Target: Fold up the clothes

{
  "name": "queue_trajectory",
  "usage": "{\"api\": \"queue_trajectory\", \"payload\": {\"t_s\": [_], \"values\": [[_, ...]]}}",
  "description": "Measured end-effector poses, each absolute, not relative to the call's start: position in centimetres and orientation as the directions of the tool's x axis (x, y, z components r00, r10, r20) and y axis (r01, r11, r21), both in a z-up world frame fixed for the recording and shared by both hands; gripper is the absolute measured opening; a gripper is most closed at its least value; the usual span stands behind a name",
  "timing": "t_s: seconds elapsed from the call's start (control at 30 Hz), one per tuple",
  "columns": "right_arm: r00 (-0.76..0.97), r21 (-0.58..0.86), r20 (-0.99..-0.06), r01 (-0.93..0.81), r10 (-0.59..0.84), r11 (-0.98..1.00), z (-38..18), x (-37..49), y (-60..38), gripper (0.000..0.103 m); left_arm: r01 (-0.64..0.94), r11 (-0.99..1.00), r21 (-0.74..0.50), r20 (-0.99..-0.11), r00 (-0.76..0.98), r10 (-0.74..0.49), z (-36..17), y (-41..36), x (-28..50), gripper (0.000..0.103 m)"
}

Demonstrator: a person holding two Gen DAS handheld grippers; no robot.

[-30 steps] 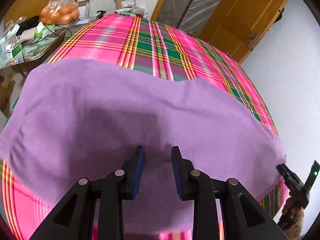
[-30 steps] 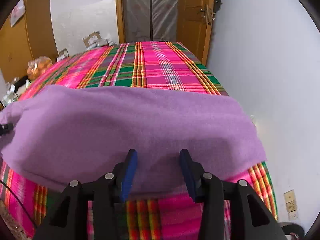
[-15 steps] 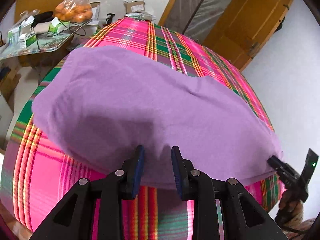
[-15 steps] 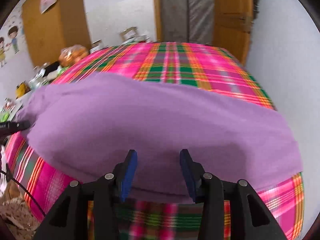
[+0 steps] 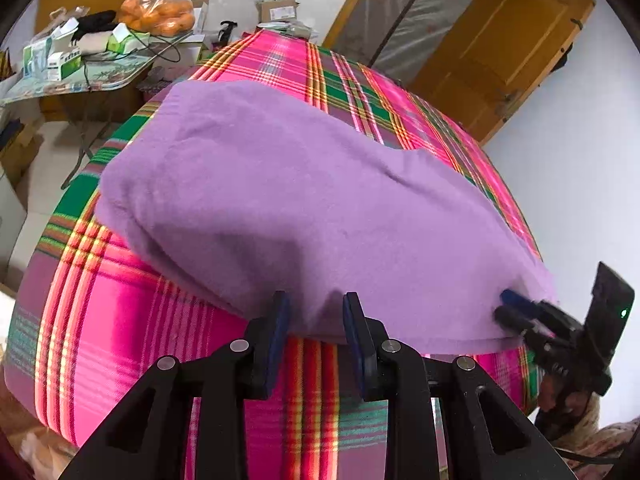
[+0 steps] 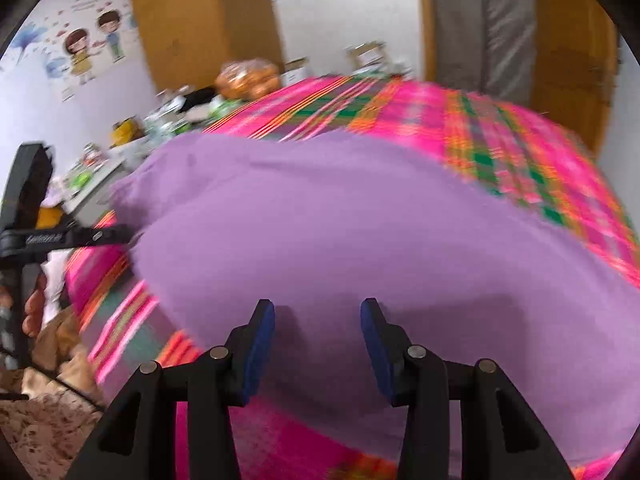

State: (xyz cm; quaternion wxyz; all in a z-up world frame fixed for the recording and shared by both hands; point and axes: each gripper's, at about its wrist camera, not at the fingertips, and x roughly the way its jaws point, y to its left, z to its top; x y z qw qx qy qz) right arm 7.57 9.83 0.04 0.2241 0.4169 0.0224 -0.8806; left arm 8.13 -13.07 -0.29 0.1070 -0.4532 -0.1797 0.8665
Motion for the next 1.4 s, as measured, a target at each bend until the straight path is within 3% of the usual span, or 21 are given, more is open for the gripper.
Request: {"api": "queue_trajectory", "payload": {"t_s": [0.13,0.33,0.47,0.6,0.87,1.03,1.07,1.2,1.4], "values": [[-0.502,0.149,-0.741,0.526,-0.447,-0.837,0.6,8.1,7.8,0.047,0.051,-0.903,-0.427,-0.751,-0.576,0.322,-0.5,-14.8,8.2,0.029],[-0.506,0.169,-0.730,0.517,-0.459,-0.839,0.7,6.3,6.1,0.047,0.168,-0.866,-0.470,-0.750,-0.593,0.292,-0.7,-17.6,8.2,0.030],[-0.487,0.179,-0.733,0.535,-0.474,-0.826,0.1,6.3,5.1,0.047,0.255,-0.789,-0.559,-0.718,-0.626,0.306,-1.0,-20.3,8.3,0.043],[-0.490,0.181,-0.730,0.533,-0.476,-0.827,0.0,6.1,4.9,0.047,0.332,-0.737,-0.589,-0.712,-0.644,0.280,-0.9,-21.8,7.7,0.047],[-0.493,0.182,-0.728,0.531,-0.476,-0.828,-0.2,5.9,4.7,0.048,0.432,-0.667,-0.607,-0.715,-0.662,0.223,-0.8,-23.1,5.7,0.048],[-0.497,0.186,-0.723,0.529,-0.480,-0.828,-0.3,6.0,4.8,0.048,0.447,-0.587,-0.675,-0.676,-0.694,0.247,-1.4,-23.9,5.8,0.048],[-0.497,0.186,-0.723,0.528,-0.480,-0.828,-0.3,6.0,4.8,0.048,0.450,-0.581,-0.678,-0.674,-0.697,0.245,-1.5,-24.1,5.9,0.046],[-0.500,0.182,-0.724,0.527,-0.476,-0.830,-0.4,6.0,4.7,0.048,0.443,-0.625,-0.643,-0.678,-0.709,0.195,-1.2,-23.8,6.3,0.022],[-0.500,0.183,-0.723,0.526,-0.476,-0.831,-0.4,5.9,4.7,0.048,0.437,-0.657,-0.614,-0.677,-0.720,0.153,-1.0,-24.0,6.6,0.018]]}}
